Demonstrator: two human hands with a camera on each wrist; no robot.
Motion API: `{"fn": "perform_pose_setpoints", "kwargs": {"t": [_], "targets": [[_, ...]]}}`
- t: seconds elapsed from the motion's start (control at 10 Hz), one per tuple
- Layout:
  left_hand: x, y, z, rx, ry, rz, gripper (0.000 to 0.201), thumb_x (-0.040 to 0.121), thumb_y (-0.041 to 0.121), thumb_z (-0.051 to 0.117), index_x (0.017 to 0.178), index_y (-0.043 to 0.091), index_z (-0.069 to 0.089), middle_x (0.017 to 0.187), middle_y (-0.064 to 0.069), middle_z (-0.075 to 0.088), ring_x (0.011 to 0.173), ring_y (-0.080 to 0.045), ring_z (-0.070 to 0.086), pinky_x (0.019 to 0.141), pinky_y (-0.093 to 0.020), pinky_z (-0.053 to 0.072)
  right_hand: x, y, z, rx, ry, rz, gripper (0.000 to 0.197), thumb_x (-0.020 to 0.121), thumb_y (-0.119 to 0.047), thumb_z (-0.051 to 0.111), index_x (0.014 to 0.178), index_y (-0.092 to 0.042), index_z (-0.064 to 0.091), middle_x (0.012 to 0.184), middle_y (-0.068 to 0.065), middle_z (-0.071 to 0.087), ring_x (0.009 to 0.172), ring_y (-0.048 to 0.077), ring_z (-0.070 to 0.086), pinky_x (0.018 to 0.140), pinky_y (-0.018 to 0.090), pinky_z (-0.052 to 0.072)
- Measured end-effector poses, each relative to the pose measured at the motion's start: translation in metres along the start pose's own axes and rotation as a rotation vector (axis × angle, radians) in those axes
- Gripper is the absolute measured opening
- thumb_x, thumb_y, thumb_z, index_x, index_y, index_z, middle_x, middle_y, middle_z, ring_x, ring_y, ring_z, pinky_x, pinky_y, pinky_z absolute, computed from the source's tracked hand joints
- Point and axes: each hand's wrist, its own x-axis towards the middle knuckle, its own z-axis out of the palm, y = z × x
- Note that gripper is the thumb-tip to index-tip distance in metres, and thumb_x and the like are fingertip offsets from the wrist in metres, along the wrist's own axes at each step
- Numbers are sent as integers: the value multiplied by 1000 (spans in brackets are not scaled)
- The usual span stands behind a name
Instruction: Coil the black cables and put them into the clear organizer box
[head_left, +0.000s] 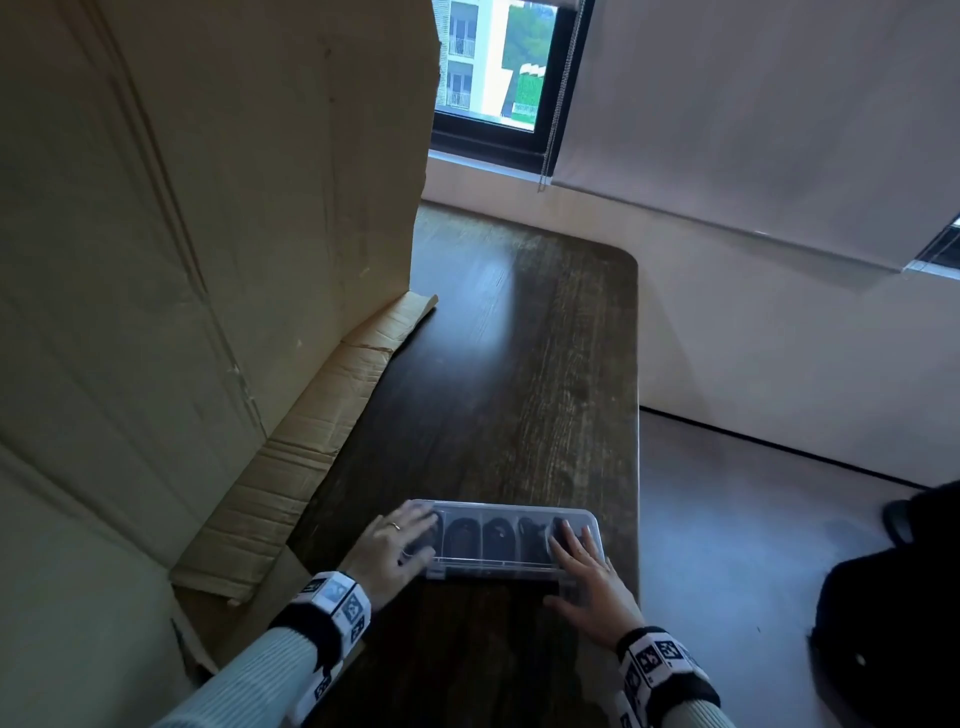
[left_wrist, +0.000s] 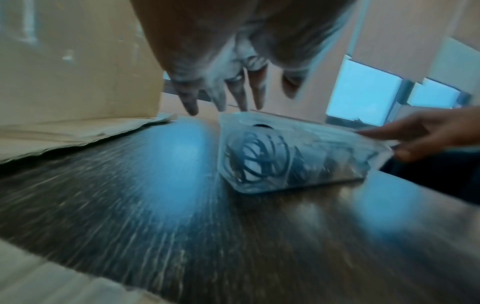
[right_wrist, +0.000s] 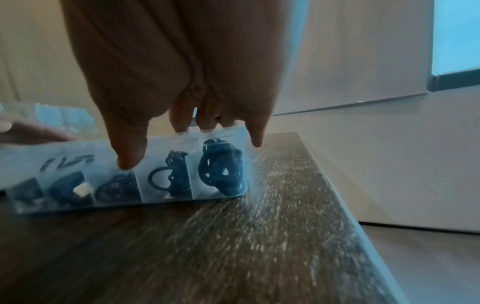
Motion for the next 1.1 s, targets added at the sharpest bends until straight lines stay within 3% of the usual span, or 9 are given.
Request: {"fn": "perform_pose_setpoints", "kwargs": {"t": [0.1,0.3,0.4,0.5,0.6,0.7,0.8,1.0,1.1], "targets": [[-2,-1,15,295,-137,62,73,90,57,40,150,27,11,151,19,-4,144,-9,-8,114,-34,-5,-2,-5,0,-121,-21,10,71,95,-51,46,151,-39,5,153,-16,-21,143,14,-25,121,47,4],[6,-2,24,377,52,75,67,81,20,68,142,27,40,149,12,35,142,-16,29,114,-36,19,-1,-4,-3,-206,-19,0,66,100,-32,45,152,-37,5,149,-17,-22,138,12,-24,121,49,7],[10,3,23,331,85,37,65,83,13,64,141,30,41,149,15,36,143,-12,26,116,-31,18,-1,-7,3,-160,63,26,61,100,-27,45,151,-38,13,153,-18,-12,143,12,-16,122,44,12],[7,5,17,365,-39,28,78,79,44,63,147,29,28,156,15,19,147,-12,12,118,-32,11,0,-12,6,-101,132,74,56,99,-25,46,148,-43,24,157,-20,4,150,15,0,120,42,24],[5,11,14,400,-87,14,92,73,64,58,149,27,22,156,17,10,147,-11,7,119,-35,11,0,-19,2,-129,150,117,54,100,-25,44,147,-43,26,159,-20,10,150,15,4,119,40,26],[9,15,14,388,-32,-22,70,85,53,58,146,31,31,155,16,22,146,-12,18,117,-34,24,0,-25,-1,-155,159,141,55,101,-22,42,148,-44,24,159,-20,12,150,14,6,117,39,30],[8,19,16,399,-7,-59,64,86,46,60,143,34,34,153,15,30,142,-12,27,111,-34,36,-1,-26,-1,-144,150,150,53,101,-23,42,147,-44,26,159,-20,12,150,14,6,118,41,27],[8,29,11,380,-28,-113,73,82,41,66,145,34,30,155,9,27,142,-15,29,111,-36,34,1,-18,1,-120,90,97,67,92,-26,56,149,-40,23,160,-15,2,150,18,-3,117,55,13],[-1,34,15,393,41,-50,72,82,37,66,145,27,33,155,8,28,143,-12,26,116,-33,26,-4,-7,0,-10,236,92,70,87,-33,66,148,-35,31,159,-9,1,149,22,-5,118,59,11]]}}
